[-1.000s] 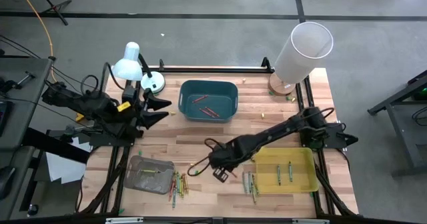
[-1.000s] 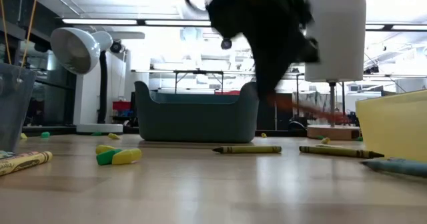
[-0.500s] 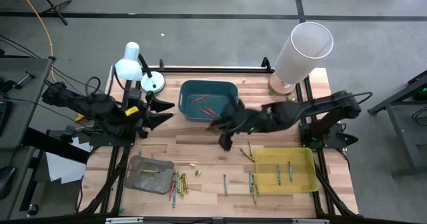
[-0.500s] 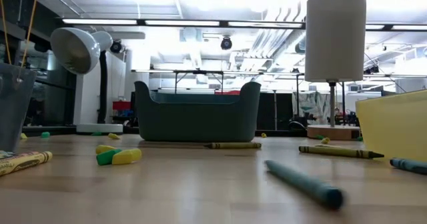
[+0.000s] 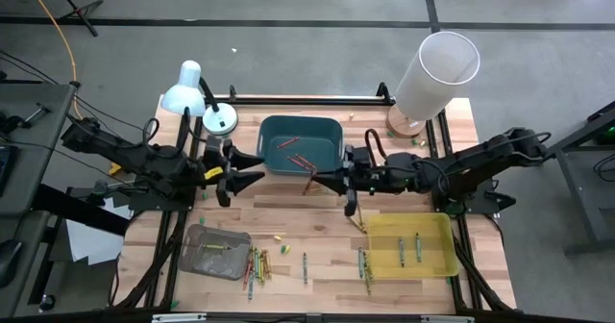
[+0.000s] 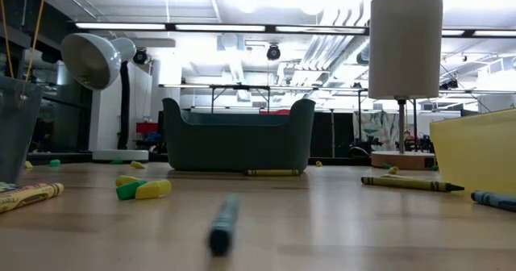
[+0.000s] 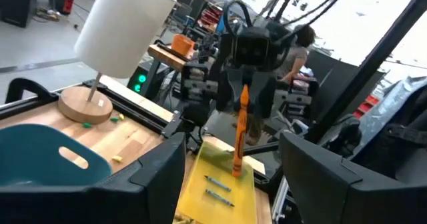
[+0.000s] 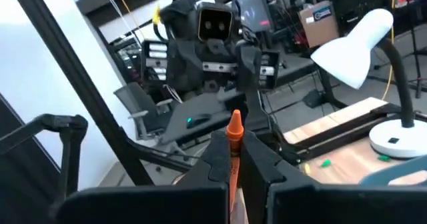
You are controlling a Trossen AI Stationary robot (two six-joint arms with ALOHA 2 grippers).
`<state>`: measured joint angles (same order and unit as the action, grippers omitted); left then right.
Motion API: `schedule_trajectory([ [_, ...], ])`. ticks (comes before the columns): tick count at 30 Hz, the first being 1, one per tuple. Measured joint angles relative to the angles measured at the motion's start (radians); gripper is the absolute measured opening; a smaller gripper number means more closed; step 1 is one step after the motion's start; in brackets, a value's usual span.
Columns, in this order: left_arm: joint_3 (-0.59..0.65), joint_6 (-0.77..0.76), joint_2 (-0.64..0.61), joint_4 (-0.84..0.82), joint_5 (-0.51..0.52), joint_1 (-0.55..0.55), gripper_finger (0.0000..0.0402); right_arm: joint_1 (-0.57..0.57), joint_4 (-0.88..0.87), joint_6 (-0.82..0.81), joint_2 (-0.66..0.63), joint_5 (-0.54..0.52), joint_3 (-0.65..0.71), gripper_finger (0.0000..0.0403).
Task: Sort crayons
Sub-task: Put the right orange crayon into the blue bin
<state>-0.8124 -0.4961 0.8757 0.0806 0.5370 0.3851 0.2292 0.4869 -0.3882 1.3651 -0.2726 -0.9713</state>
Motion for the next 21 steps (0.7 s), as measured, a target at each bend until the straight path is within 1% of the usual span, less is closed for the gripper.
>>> schedule_trajectory([
  [4, 0.0, 0.0, -0.002, 0.001, 0.025, 0.0, 0.0229, -0.001, -0.044, 0.008, 0.0, 0.001, -0.003, 0.0],
  [8, 0.0, 0.0, -0.006, 0.005, 0.027, 0.0, 0.0229, -0.006, -0.077, 0.053, 0.001, 0.0, -0.023, 0.0],
  [11, 0.0, 0.001, -0.006, 0.003, 0.027, 0.0, 0.0229, -0.036, -0.154, 0.053, 0.014, 0.001, -0.049, 0.0],
  [14, 0.0, 0.001, -0.006, 0.003, 0.029, 0.0, 0.0229, -0.098, -0.245, 0.049, 0.054, -0.015, -0.093, 0.0],
  [17, 0.0, 0.0, -0.006, 0.005, 0.032, 0.0, 0.0229, -0.184, -0.32, 0.036, 0.112, -0.015, -0.152, 0.0],
  [21, 0.0, 0.0, -0.006, 0.008, 0.034, 0.0, 0.0229, -0.303, -0.489, -0.099, 0.223, -0.014, -0.221, 0.0],
])
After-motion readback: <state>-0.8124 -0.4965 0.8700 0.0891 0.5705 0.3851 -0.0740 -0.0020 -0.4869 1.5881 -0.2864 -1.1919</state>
